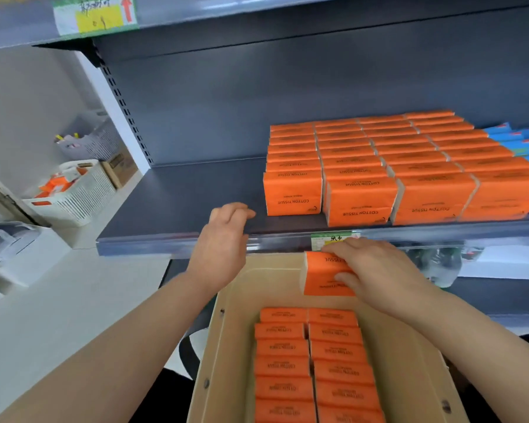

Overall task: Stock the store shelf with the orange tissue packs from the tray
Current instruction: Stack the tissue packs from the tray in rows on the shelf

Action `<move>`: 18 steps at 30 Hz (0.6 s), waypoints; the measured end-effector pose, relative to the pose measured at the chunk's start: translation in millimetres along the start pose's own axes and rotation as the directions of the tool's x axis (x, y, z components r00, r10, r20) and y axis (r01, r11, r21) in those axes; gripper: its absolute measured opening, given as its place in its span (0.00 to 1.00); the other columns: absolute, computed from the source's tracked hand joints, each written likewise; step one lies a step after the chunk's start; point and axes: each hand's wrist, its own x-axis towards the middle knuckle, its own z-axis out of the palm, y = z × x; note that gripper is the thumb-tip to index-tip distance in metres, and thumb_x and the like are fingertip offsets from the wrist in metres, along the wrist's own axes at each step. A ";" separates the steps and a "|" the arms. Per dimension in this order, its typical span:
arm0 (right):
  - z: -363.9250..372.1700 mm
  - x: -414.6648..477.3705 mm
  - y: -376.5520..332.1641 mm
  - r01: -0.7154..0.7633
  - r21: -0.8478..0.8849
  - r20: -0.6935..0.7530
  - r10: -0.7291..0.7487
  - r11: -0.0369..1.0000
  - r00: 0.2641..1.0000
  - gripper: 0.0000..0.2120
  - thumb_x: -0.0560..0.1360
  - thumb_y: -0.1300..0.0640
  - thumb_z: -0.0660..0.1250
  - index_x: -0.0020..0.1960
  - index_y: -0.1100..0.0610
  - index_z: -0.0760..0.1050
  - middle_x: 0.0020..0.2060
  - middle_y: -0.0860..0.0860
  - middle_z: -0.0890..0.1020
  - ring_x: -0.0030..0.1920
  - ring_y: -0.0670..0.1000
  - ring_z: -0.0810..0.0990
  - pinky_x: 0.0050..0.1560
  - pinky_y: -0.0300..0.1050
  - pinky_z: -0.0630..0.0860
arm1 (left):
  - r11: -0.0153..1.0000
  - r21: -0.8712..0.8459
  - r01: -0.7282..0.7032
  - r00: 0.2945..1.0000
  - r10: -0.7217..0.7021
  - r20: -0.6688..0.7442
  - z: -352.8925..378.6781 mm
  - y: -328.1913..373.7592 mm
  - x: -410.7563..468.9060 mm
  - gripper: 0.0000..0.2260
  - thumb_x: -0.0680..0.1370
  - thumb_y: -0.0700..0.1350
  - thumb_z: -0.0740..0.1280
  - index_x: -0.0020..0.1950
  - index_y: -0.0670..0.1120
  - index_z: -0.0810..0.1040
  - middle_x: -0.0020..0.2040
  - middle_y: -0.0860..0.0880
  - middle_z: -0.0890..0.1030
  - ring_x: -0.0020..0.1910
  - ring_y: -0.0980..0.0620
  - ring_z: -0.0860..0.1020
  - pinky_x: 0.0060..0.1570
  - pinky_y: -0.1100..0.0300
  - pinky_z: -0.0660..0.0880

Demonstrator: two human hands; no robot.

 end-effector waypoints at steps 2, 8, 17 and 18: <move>-4.5 6.7 -7.3 0.000 -0.009 -0.050 0.000 1.000 0.999 0.22 0.77 0.49 0.63 0.70 0.44 0.65 0.62 0.44 0.75 0.62 0.49 0.72 0.59 0.46 0.69 | 1.000 -0.001 0.027 0.999 -0.027 0.020 3.2 -9.3 -17.9 0.18 0.74 0.32 0.64 0.63 0.43 0.74 0.64 0.46 0.73 0.60 0.44 0.70 0.55 0.48 0.74; -34.2 64.0 -35.4 -0.016 -0.023 -0.183 0.012 1.000 0.983 0.23 0.76 0.52 0.66 0.70 0.48 0.66 0.64 0.50 0.75 0.64 0.55 0.72 0.60 0.51 0.70 | 0.990 -0.054 0.132 0.991 -0.131 0.022 -3.7 -14.3 -10.1 0.20 0.76 0.33 0.62 0.66 0.45 0.71 0.67 0.48 0.70 0.63 0.48 0.67 0.55 0.54 0.73; -23.9 131.8 -35.3 -0.098 -0.118 -0.154 0.079 0.988 0.985 0.22 0.76 0.56 0.67 0.69 0.52 0.69 0.61 0.55 0.71 0.64 0.59 0.69 0.59 0.54 0.69 | 0.989 0.080 0.128 0.991 -0.131 0.039 -2.7 -25.0 -1.2 0.22 0.75 0.34 0.63 0.68 0.47 0.70 0.66 0.50 0.69 0.62 0.48 0.67 0.54 0.54 0.72; -20.5 133.3 -33.8 -0.108 -0.139 -0.151 0.086 0.984 0.985 0.22 0.76 0.56 0.67 0.69 0.52 0.69 0.61 0.56 0.71 0.64 0.59 0.68 0.59 0.54 0.68 | 0.989 0.085 0.119 0.991 -0.124 0.045 -2.0 -24.2 -1.0 0.22 0.75 0.34 0.63 0.68 0.47 0.70 0.66 0.50 0.69 0.62 0.48 0.67 0.54 0.54 0.72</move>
